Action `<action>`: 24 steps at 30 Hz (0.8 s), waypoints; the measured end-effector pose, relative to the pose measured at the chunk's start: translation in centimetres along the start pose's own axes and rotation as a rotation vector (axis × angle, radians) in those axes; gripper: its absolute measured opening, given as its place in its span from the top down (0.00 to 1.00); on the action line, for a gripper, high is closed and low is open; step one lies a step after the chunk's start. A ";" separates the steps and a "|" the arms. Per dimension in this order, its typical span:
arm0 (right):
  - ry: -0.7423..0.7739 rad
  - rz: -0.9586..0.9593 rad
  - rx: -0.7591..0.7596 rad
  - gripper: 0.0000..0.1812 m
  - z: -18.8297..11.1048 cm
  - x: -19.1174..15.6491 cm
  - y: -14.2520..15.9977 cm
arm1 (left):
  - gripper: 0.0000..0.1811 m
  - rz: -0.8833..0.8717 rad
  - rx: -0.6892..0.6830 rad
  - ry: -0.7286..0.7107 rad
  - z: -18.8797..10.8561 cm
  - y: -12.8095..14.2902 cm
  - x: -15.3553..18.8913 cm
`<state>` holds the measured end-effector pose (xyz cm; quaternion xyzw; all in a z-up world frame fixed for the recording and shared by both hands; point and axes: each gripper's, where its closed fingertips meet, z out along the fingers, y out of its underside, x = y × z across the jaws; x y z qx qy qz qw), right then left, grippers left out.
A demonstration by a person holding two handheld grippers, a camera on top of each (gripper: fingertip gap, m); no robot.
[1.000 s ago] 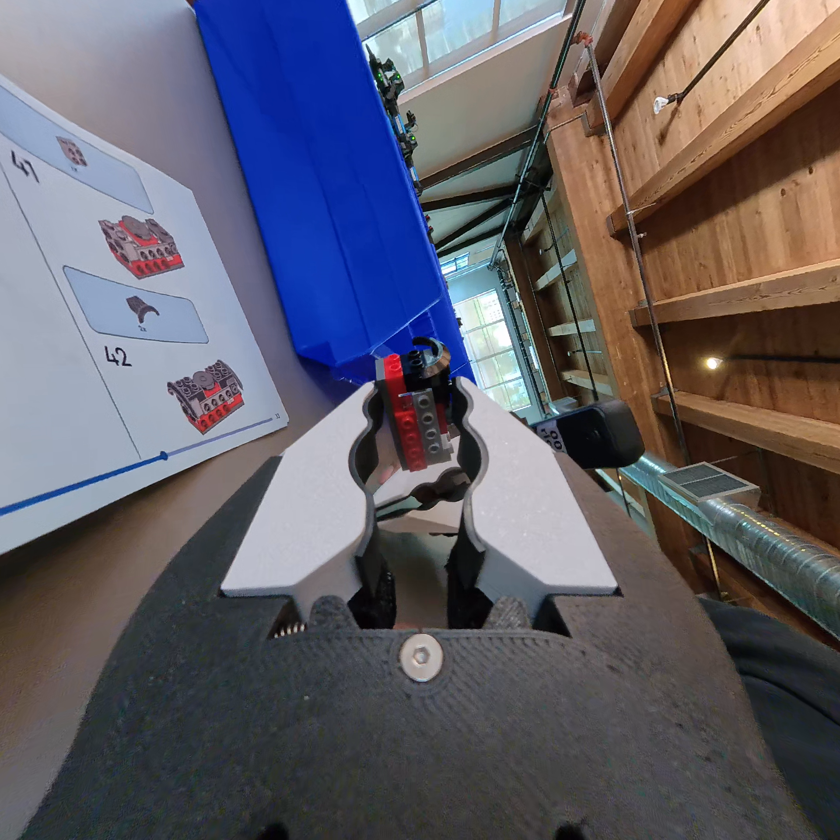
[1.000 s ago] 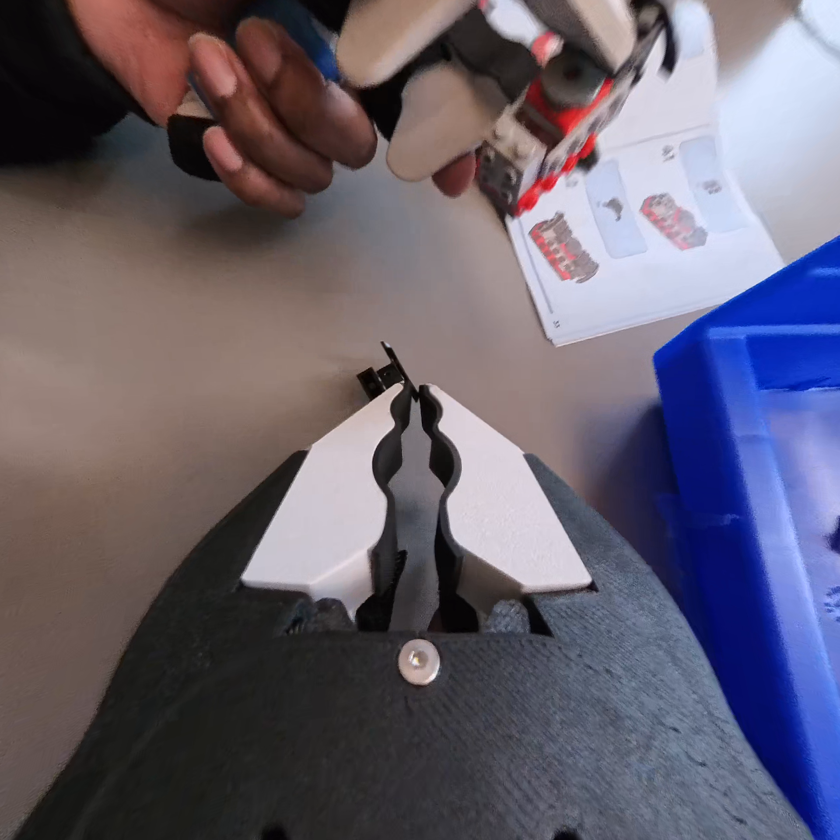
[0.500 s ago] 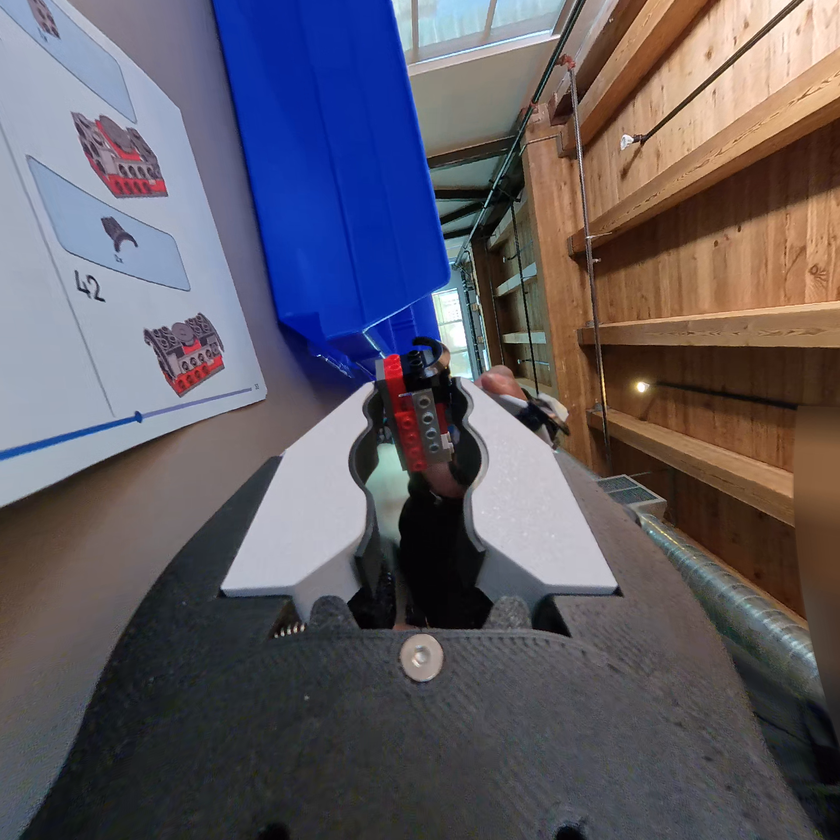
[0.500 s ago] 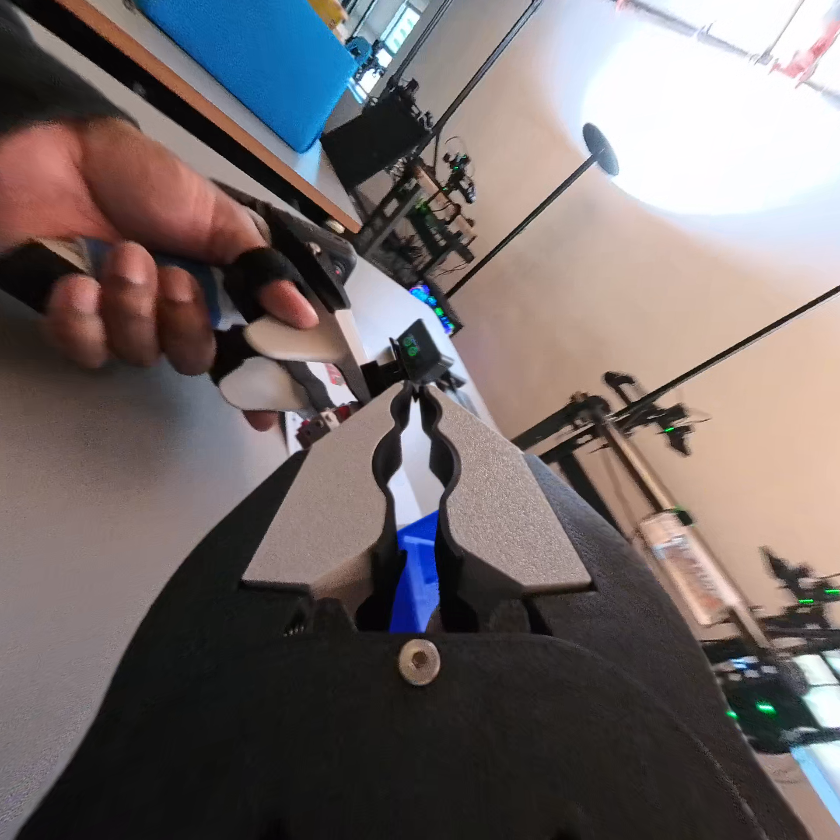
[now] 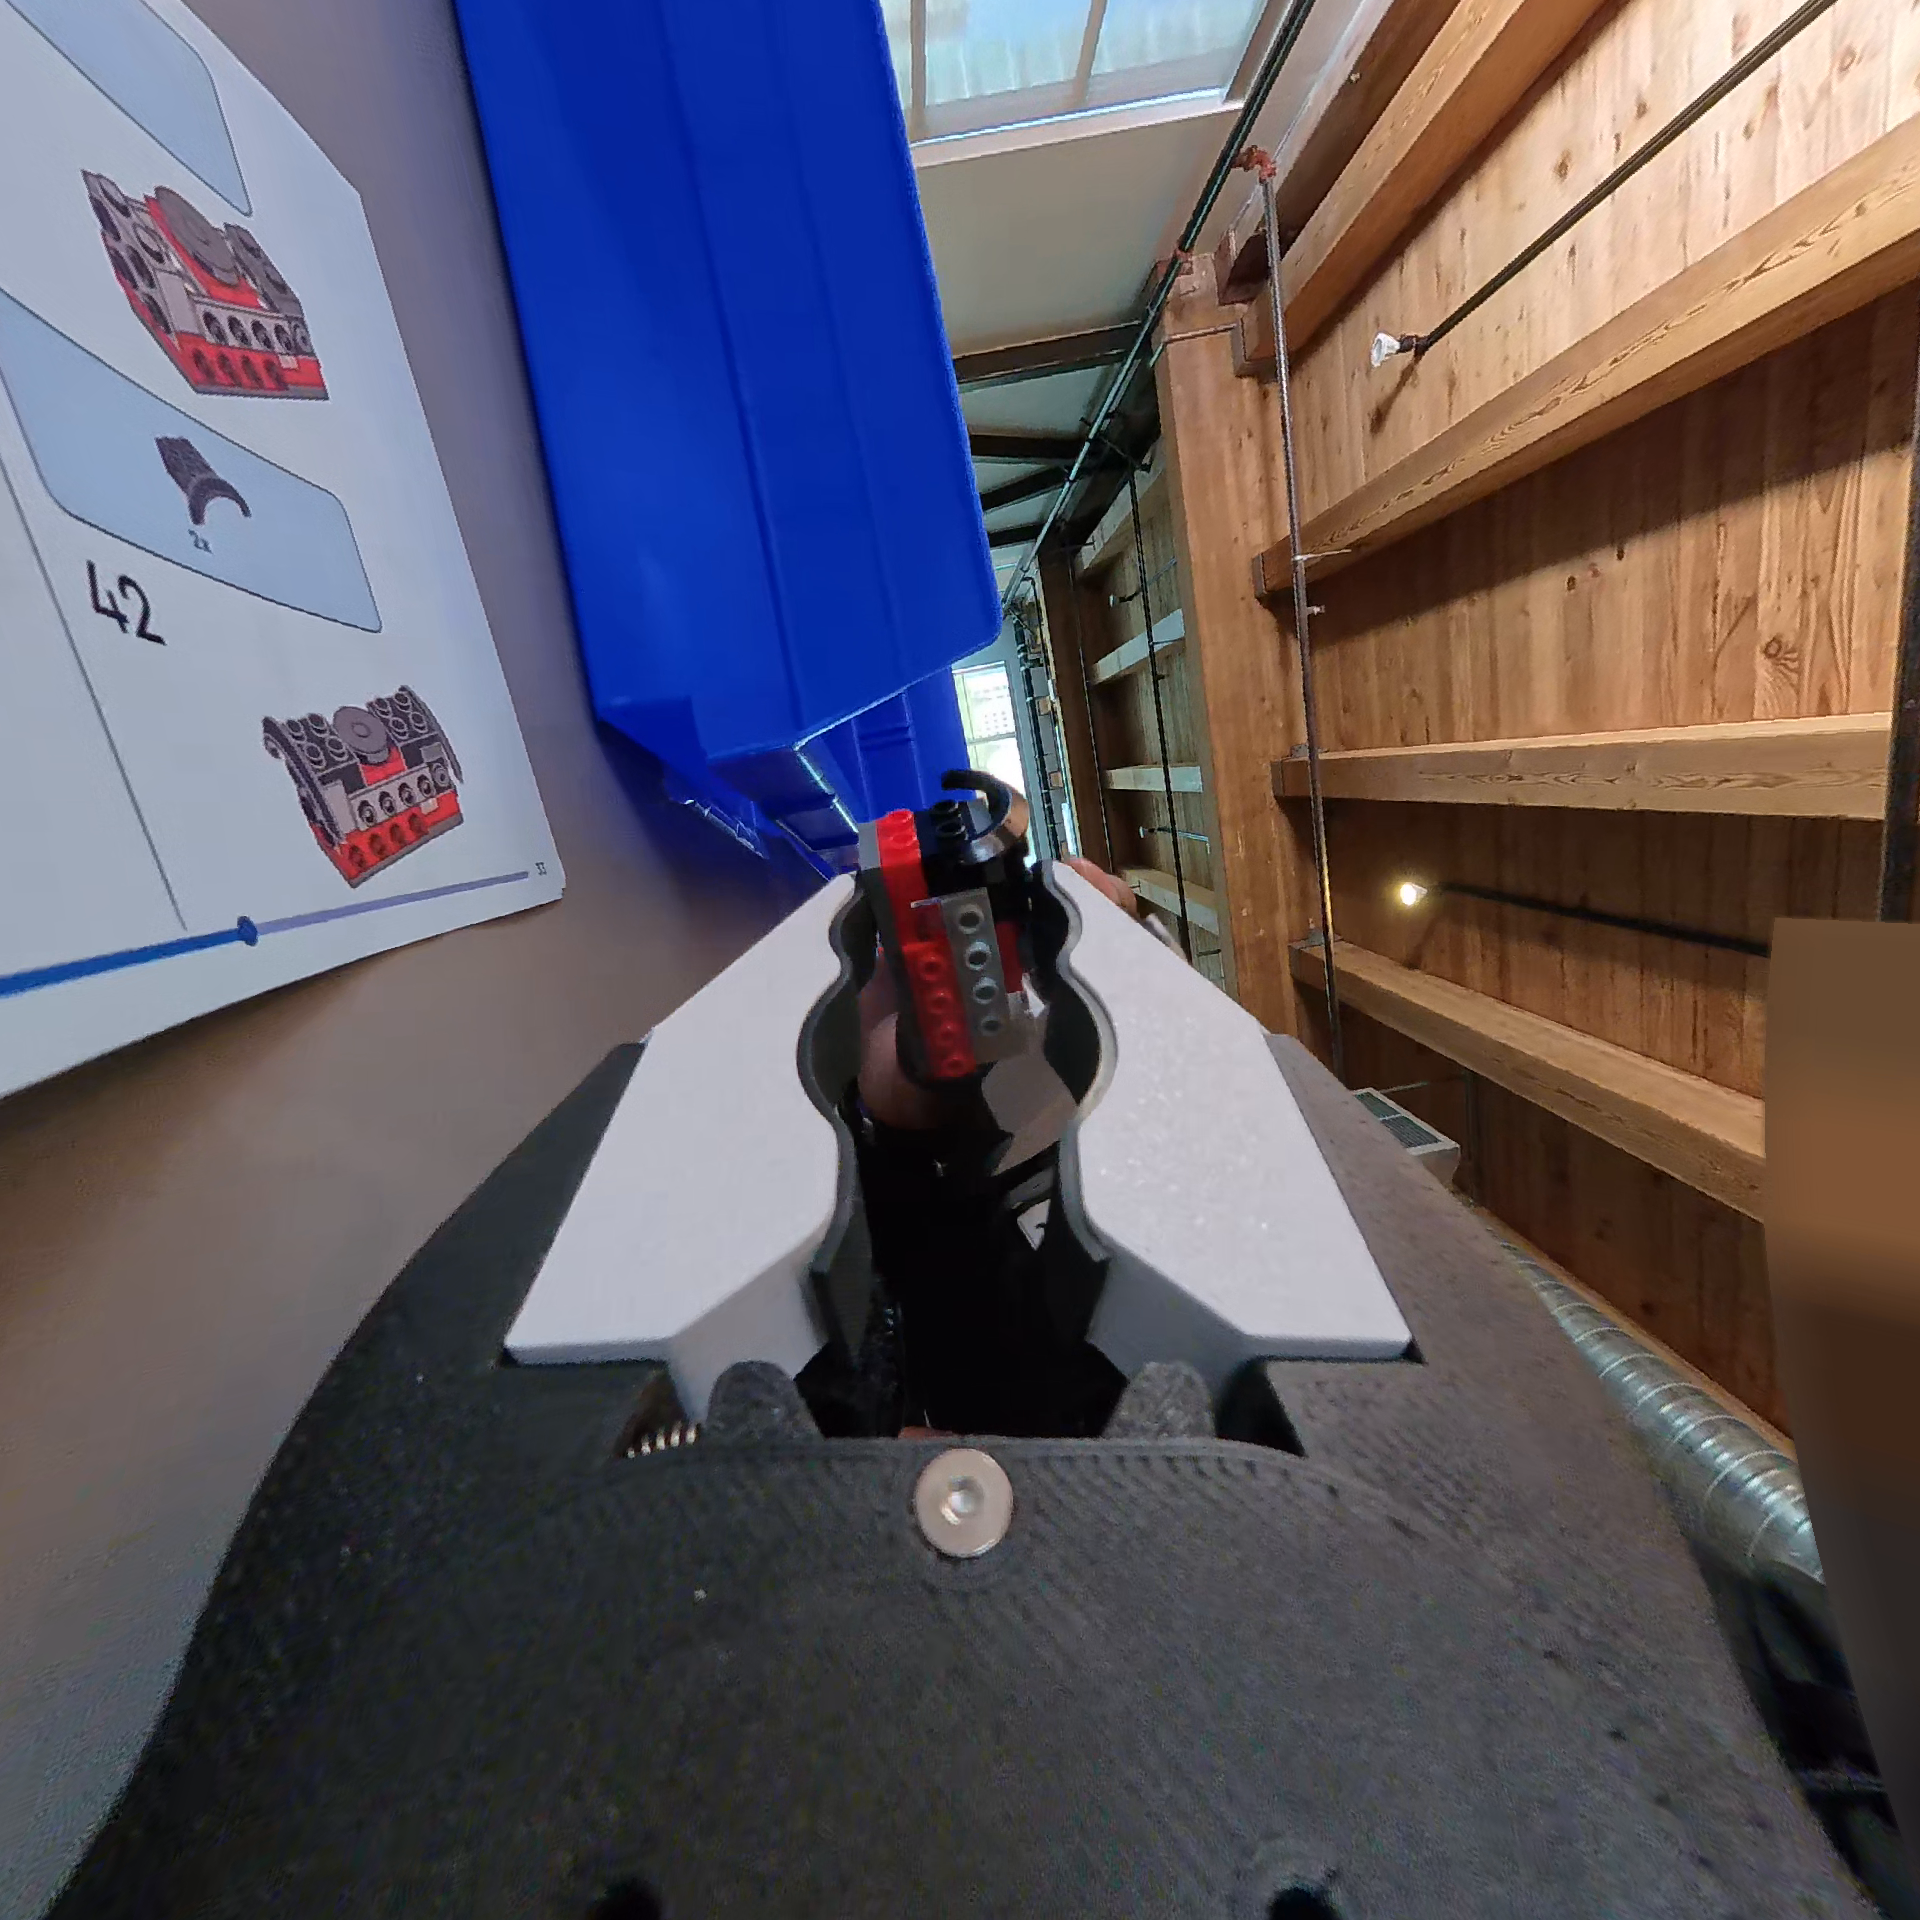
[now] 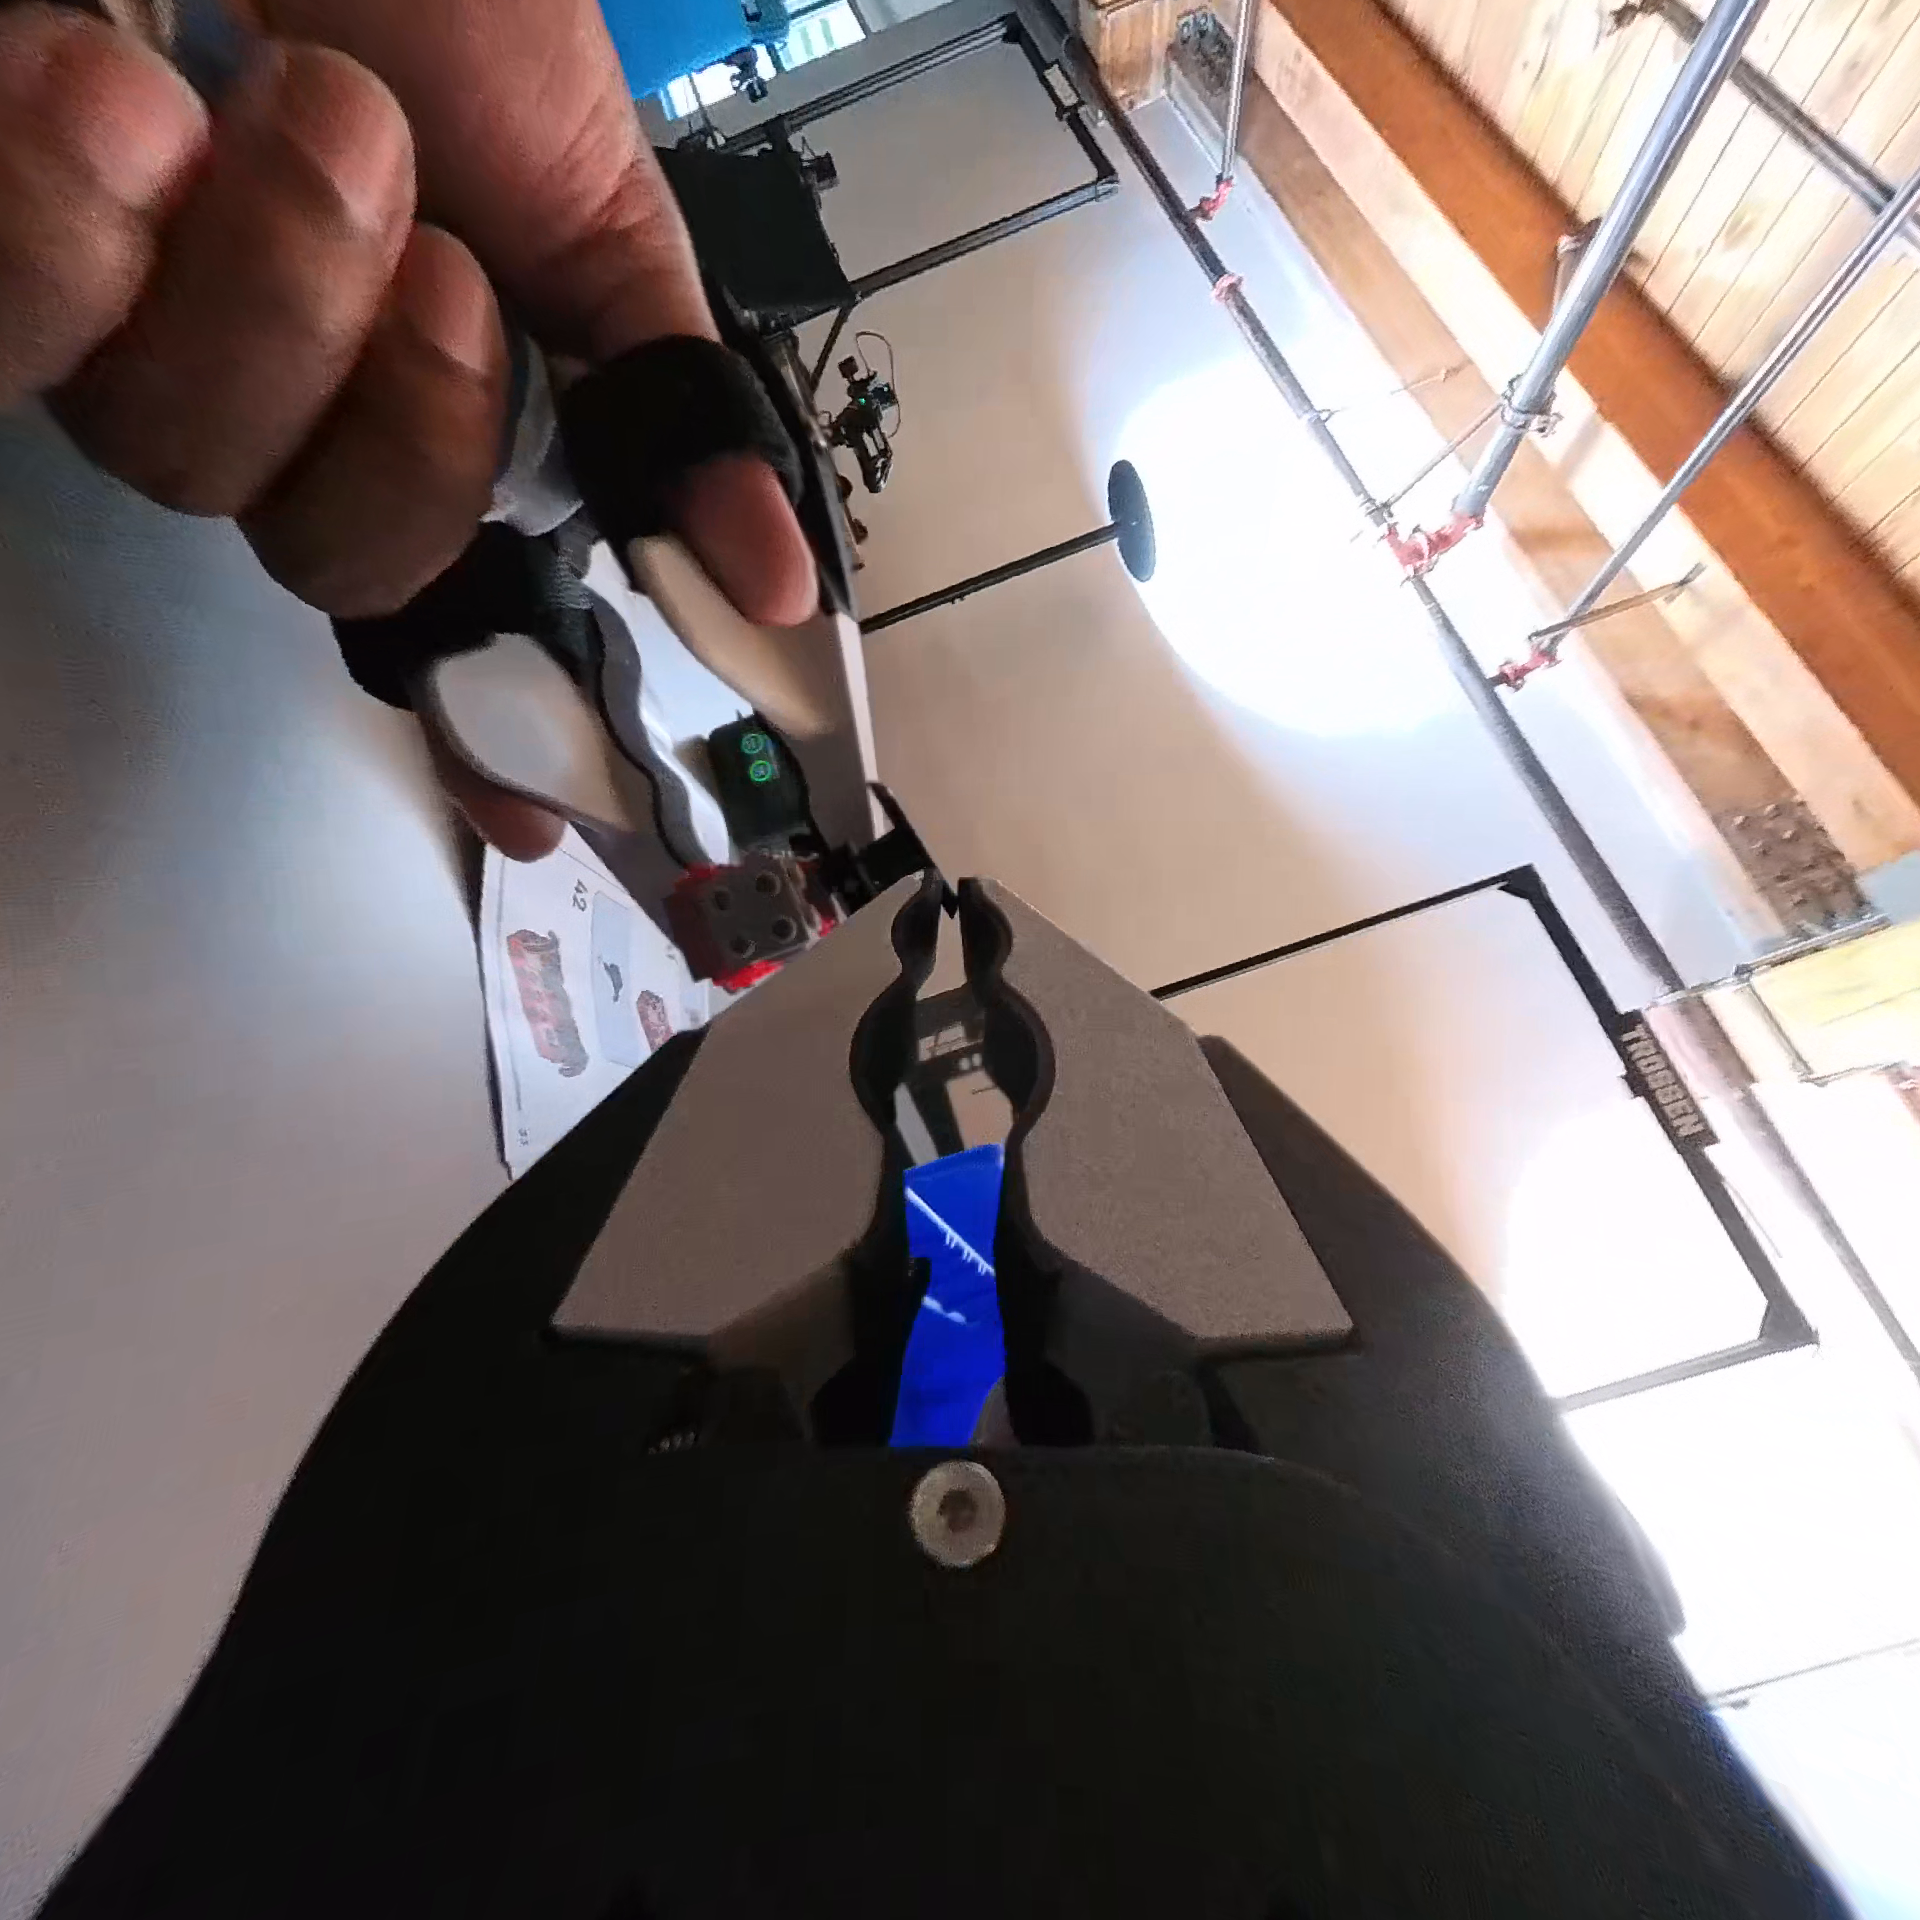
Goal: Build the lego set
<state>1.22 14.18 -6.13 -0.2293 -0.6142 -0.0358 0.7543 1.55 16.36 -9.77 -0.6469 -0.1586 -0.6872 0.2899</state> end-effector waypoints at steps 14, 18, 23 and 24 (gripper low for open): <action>-0.006 -0.115 0.016 0.98 -0.7 -1.3 0.3 | 0.84 0.006 0.005 -0.025 0.0 0.0 -0.5; -0.016 -0.136 0.012 0.97 -1.0 -1.7 0.6 | 0.84 0.010 0.014 -0.038 -0.1 -0.2 -0.7; -0.025 -0.169 0.014 0.97 -1.2 -2.2 0.6 | 0.84 0.024 0.018 -0.060 -0.1 -0.2 -1.1; -0.027 -0.177 0.014 0.97 -1.2 -2.2 0.6 | 0.84 0.026 0.019 -0.065 -0.1 -0.3 -1.1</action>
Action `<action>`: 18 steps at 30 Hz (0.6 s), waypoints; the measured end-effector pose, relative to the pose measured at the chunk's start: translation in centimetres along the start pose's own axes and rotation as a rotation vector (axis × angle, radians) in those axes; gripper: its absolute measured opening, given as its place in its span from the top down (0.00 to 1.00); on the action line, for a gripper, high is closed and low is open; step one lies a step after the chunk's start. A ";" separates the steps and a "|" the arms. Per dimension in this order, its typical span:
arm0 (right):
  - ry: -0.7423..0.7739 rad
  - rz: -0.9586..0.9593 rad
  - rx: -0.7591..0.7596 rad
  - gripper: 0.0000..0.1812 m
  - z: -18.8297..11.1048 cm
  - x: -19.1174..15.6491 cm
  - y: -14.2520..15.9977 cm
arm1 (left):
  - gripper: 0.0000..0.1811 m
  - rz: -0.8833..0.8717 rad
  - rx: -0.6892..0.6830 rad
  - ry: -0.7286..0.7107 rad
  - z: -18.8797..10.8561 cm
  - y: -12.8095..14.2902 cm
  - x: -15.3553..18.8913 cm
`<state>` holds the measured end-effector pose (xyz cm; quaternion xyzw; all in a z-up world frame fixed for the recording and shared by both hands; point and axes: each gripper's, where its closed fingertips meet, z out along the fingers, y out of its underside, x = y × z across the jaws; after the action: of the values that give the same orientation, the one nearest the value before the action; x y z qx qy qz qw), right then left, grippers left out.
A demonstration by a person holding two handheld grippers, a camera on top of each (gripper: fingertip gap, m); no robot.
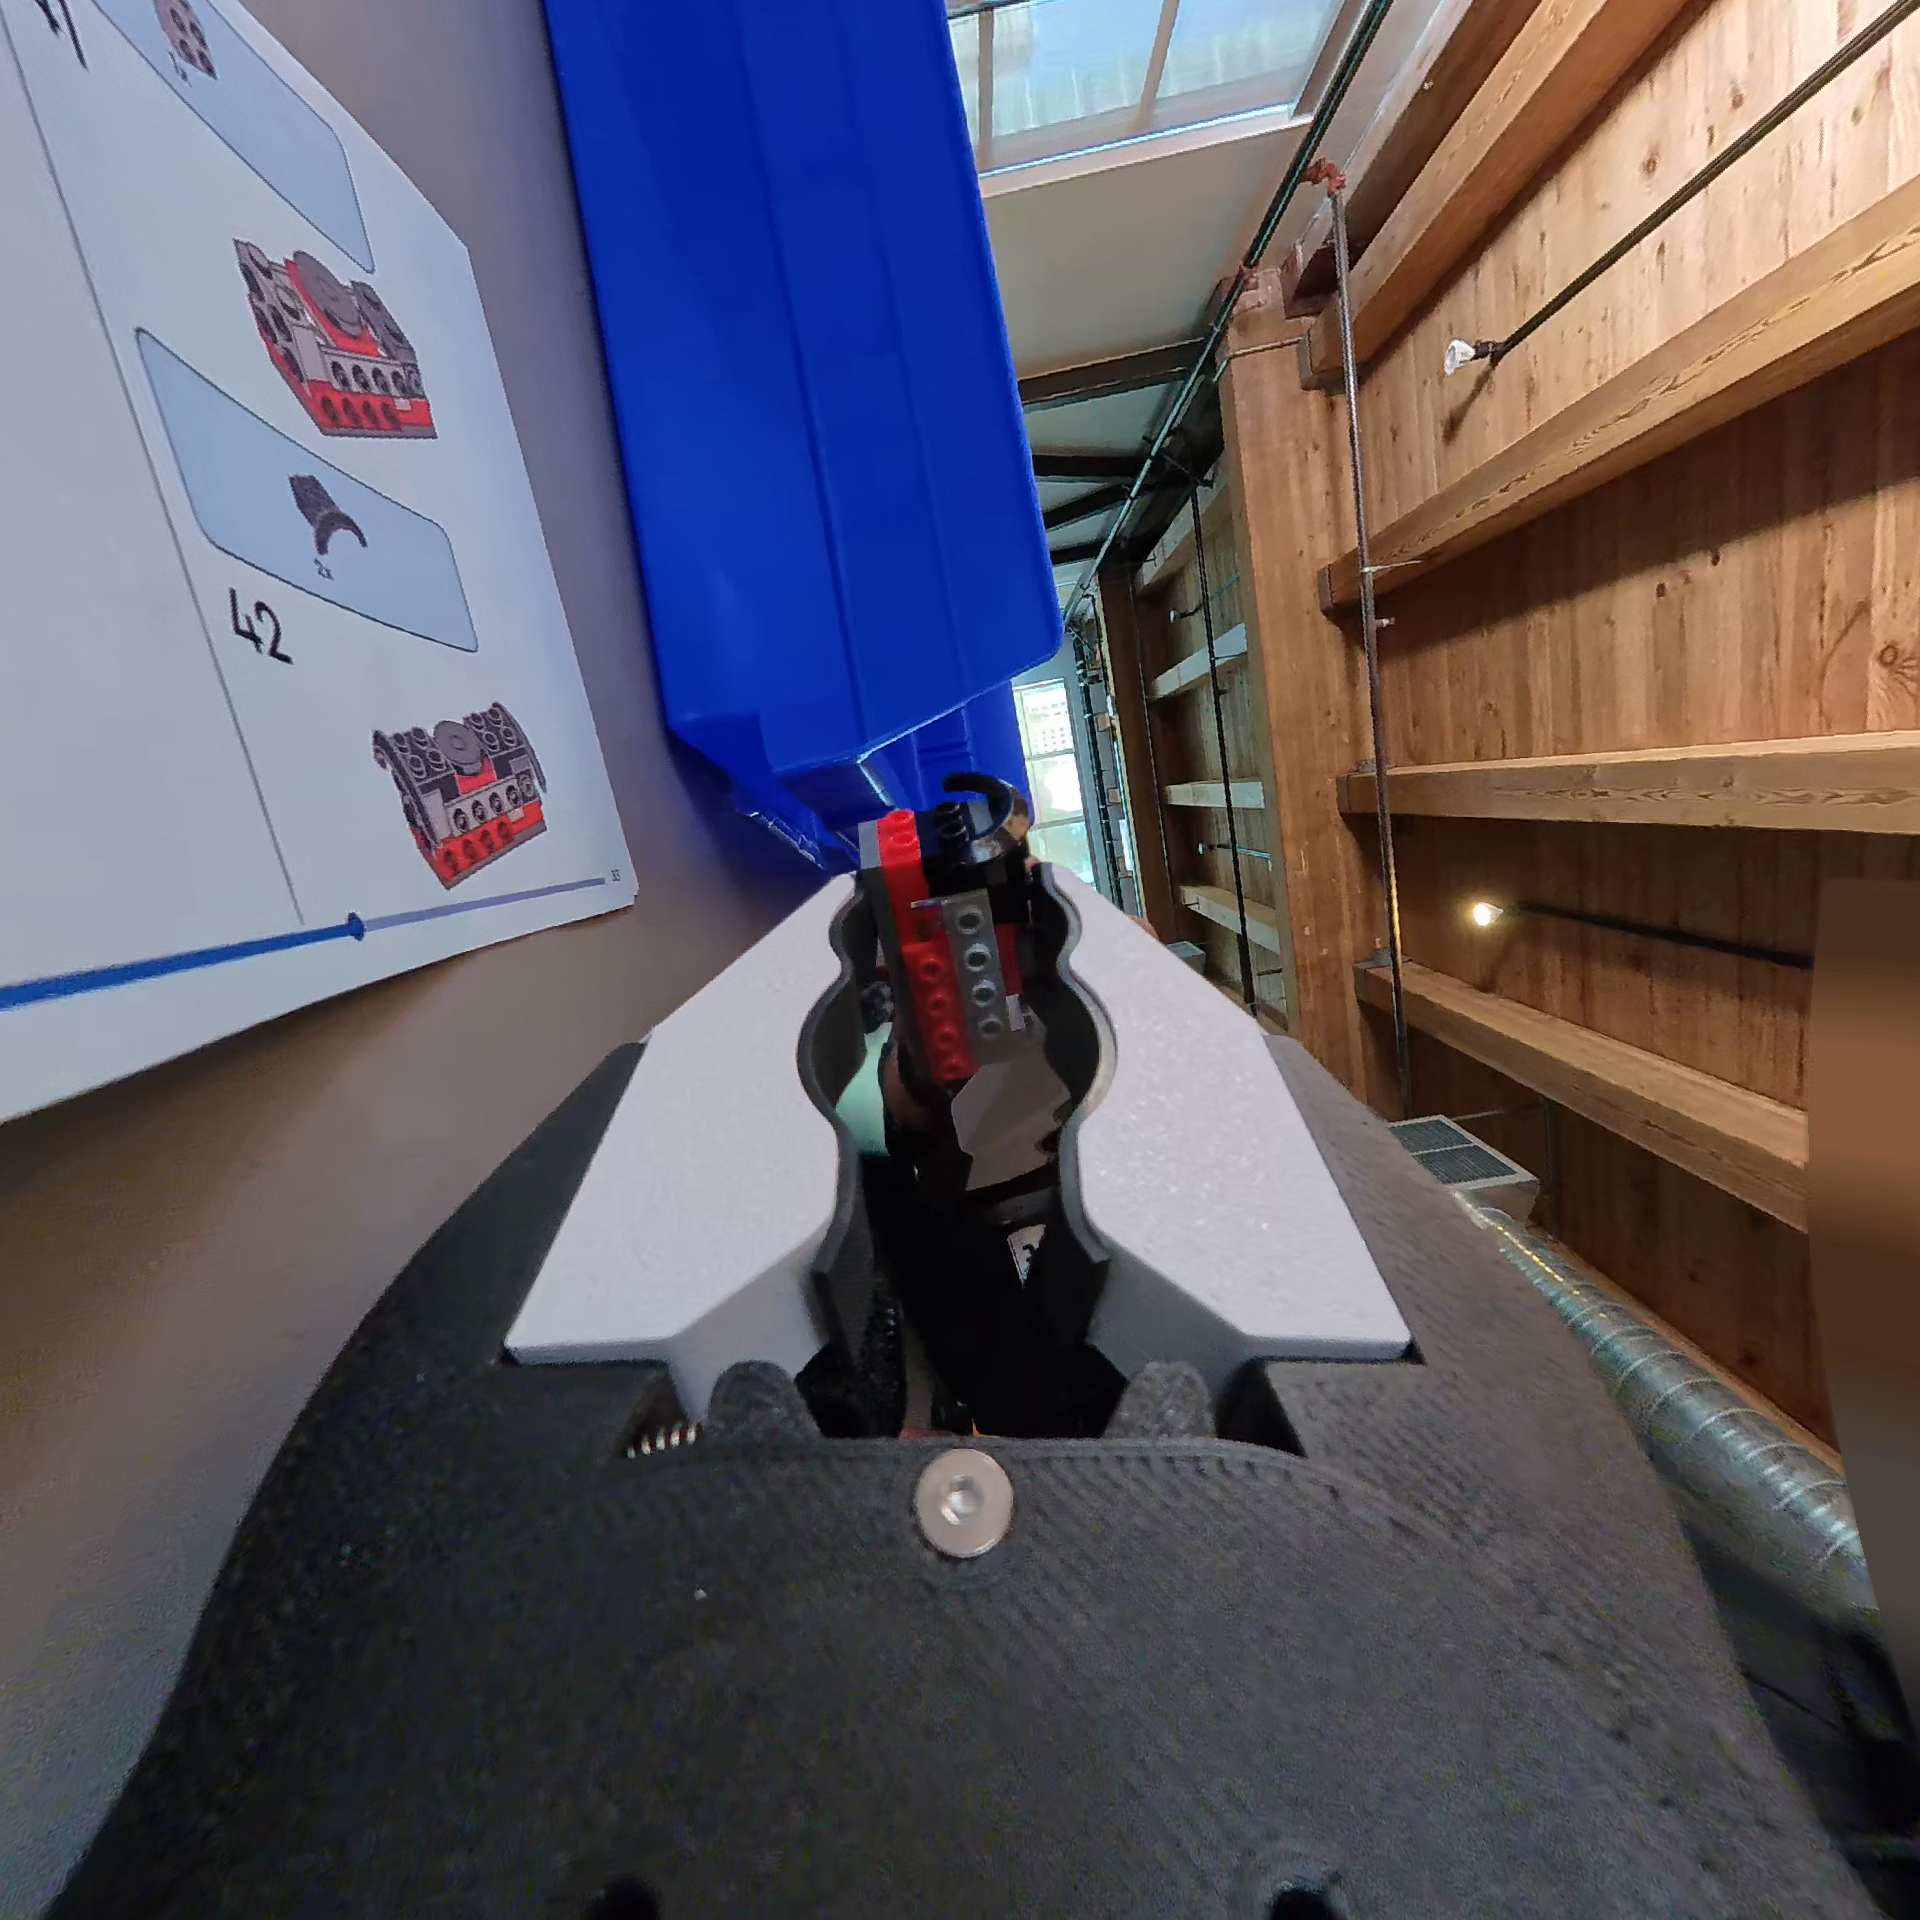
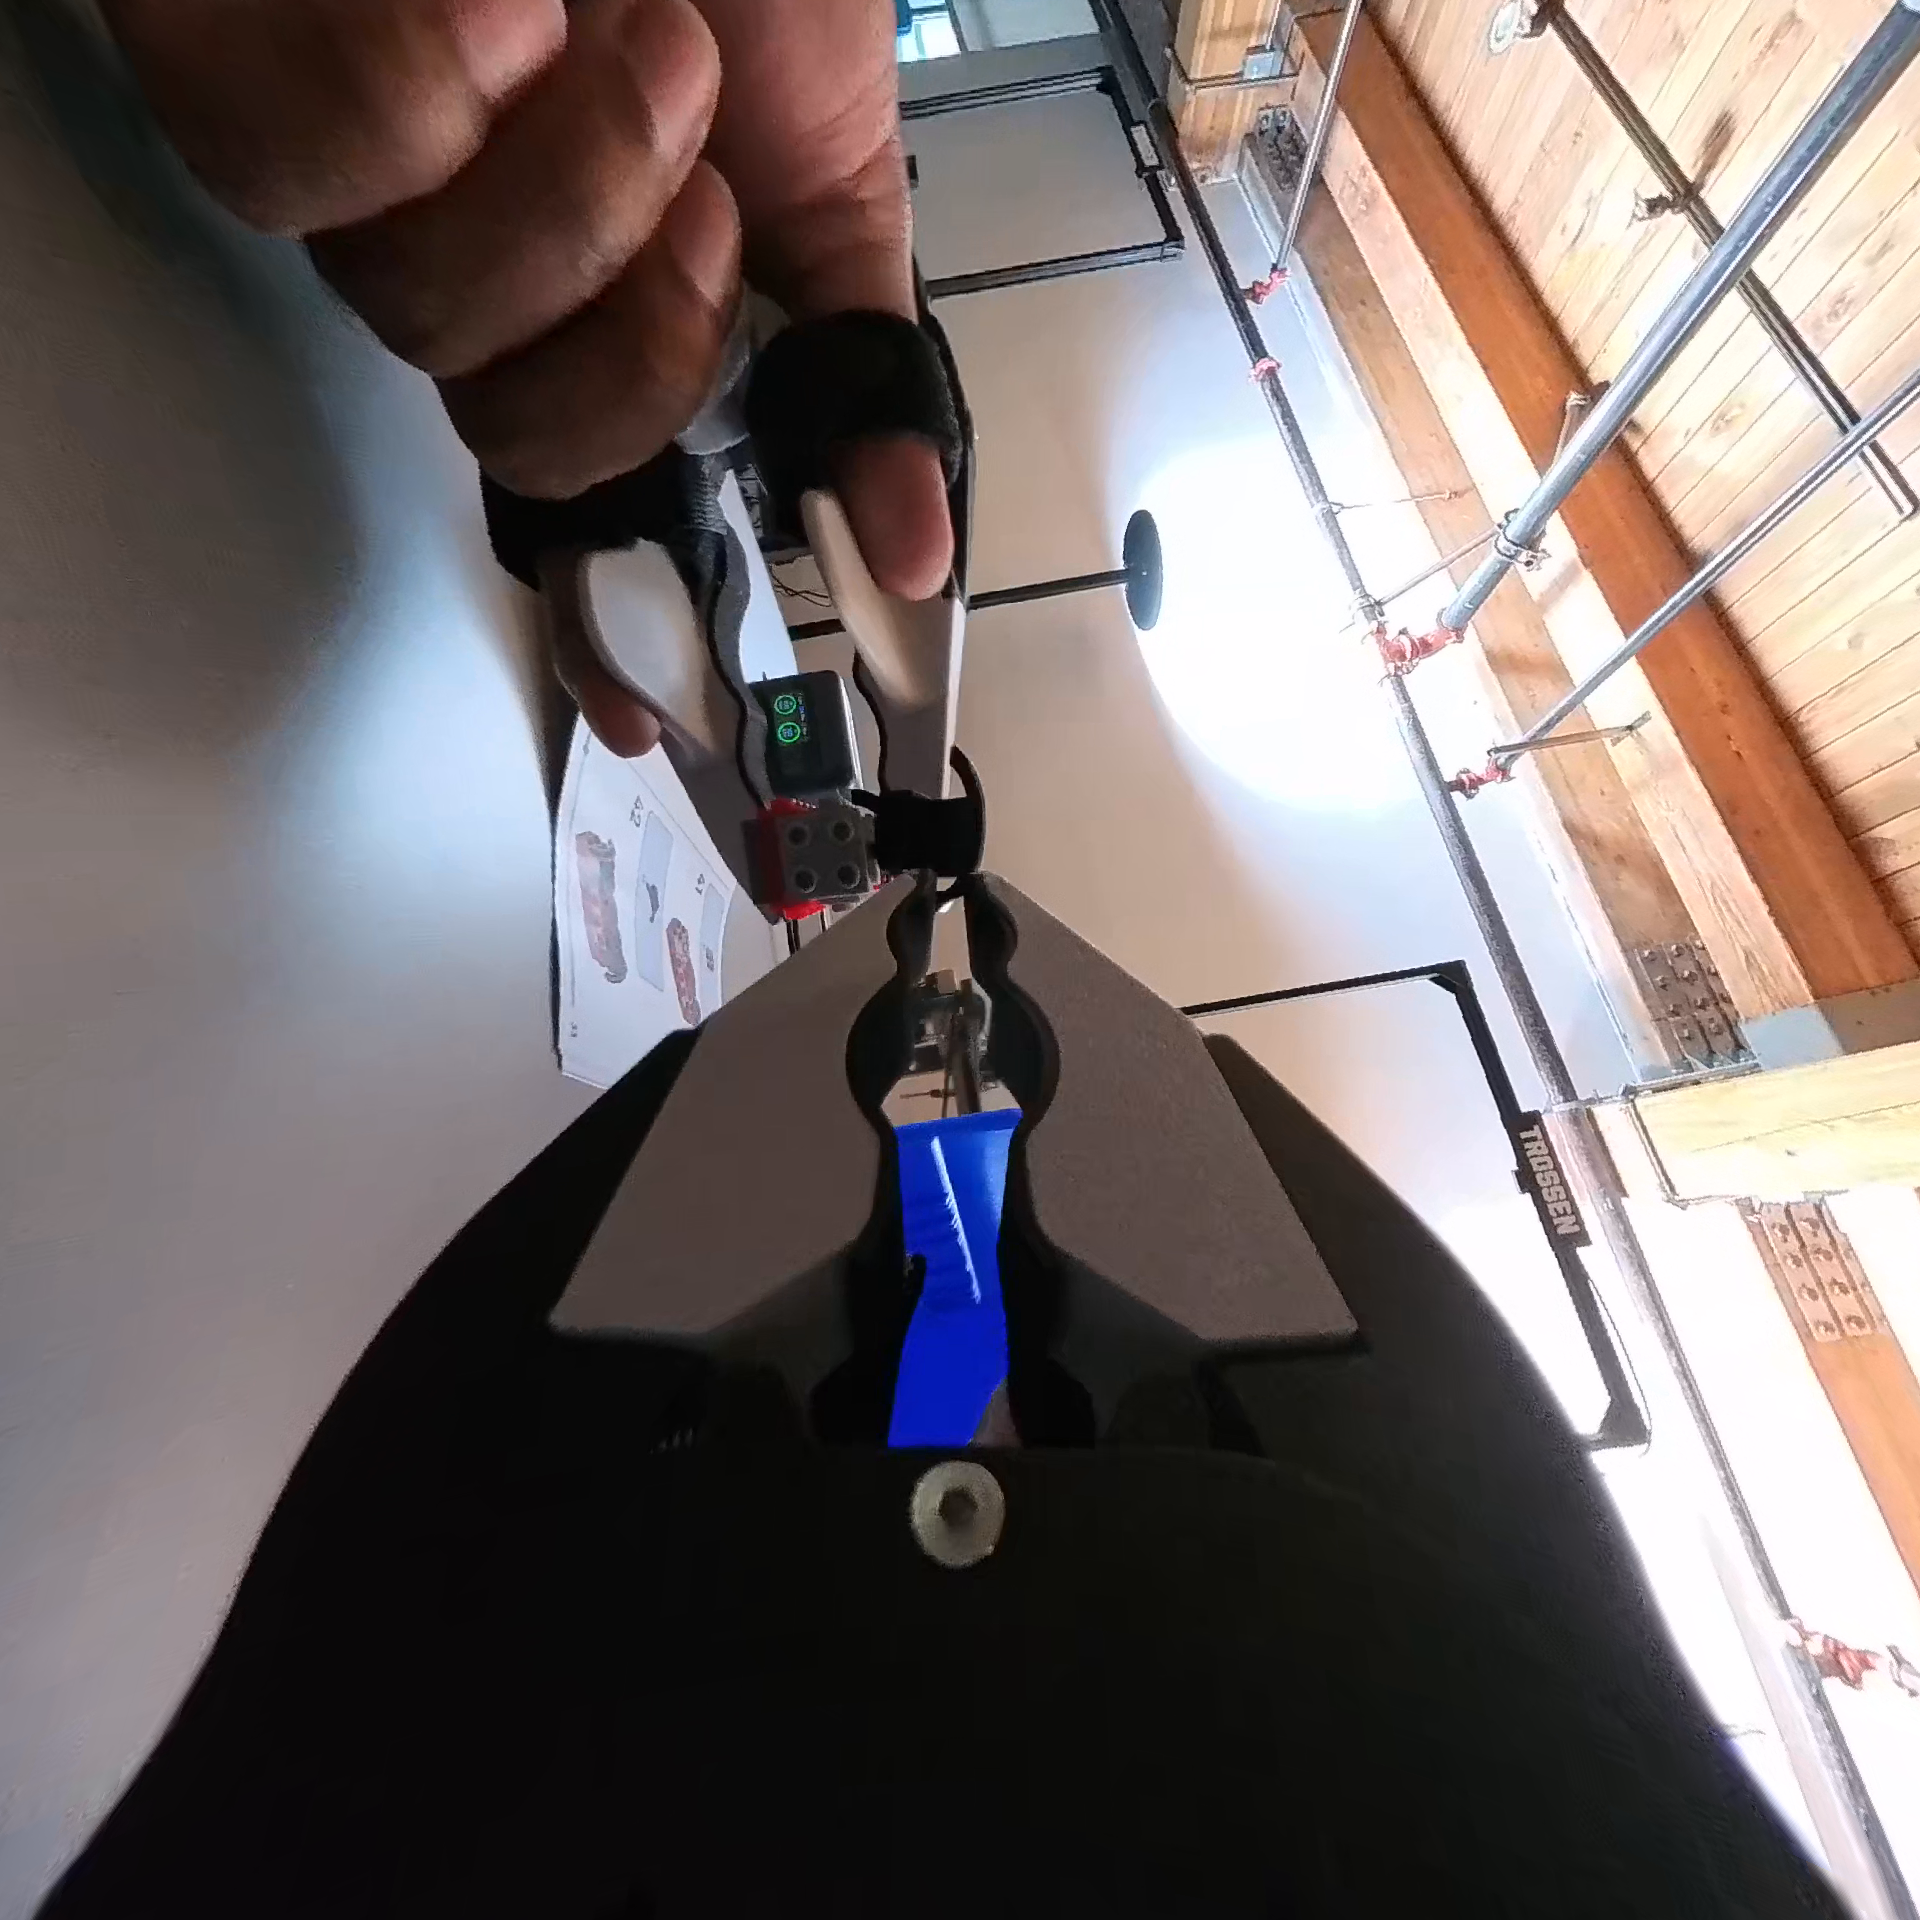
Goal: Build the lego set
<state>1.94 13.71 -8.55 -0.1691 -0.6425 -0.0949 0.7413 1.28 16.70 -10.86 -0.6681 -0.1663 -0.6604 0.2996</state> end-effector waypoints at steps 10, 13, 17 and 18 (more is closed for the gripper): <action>-0.047 -0.075 0.024 0.99 -0.2 -1.3 -0.2 | 0.84 -0.008 0.013 -0.010 0.0 -0.1 -0.2; -0.055 -0.057 0.027 0.99 -0.1 -1.4 -0.1 | 0.84 -0.014 0.014 -0.017 0.0 -0.1 -0.4; -0.075 -0.013 0.017 0.99 -0.1 -1.6 0.3 | 0.84 -0.012 0.020 -0.027 0.0 -0.2 -0.7; -0.083 0.010 0.014 0.99 -0.1 -1.5 0.4 | 0.84 -0.006 0.021 -0.033 0.0 -0.3 -0.8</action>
<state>1.95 13.94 -10.13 -0.1710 -0.6723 -0.0798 0.7158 1.02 17.04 -11.58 -0.6751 -0.1802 -0.6485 0.3021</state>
